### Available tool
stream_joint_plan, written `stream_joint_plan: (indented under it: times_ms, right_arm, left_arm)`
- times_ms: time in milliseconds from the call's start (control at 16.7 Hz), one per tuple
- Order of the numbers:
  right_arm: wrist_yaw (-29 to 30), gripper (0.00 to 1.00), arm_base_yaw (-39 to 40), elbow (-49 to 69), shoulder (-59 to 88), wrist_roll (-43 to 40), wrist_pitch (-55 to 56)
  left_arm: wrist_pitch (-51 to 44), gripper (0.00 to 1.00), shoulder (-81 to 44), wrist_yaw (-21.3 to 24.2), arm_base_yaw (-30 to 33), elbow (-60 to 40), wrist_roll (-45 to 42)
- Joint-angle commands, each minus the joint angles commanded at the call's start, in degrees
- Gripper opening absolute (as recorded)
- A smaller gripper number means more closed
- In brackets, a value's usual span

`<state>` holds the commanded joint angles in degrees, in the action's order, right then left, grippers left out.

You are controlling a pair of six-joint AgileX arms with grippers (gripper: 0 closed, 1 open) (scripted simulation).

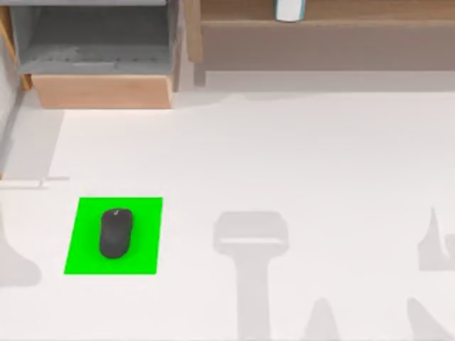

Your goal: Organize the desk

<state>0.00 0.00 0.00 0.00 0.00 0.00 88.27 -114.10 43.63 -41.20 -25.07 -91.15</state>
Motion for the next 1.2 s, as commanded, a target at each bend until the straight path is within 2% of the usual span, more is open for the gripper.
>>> stream_joint_plan:
  times_ms: [420, 660, 1200]
  right_arm:
    - [0.00, 1.00, 0.00, 0.00, 0.00, 0.00, 0.00]
    - [0.00, 1.00, 0.00, 0.00, 0.00, 0.00, 0.00]
    - [0.00, 1.00, 0.00, 0.00, 0.00, 0.00, 0.00]
  left_arm:
    - [-2.50, 1.00, -1.67, -3.27, 3.29, -4.27, 0.07]
    - [-2.62, 1.00, -1.76, -3.43, 3.45, -4.48, 0.07]
    - [-2.62, 0.32, -1.76, -3.43, 3.45, -4.48, 0.07]
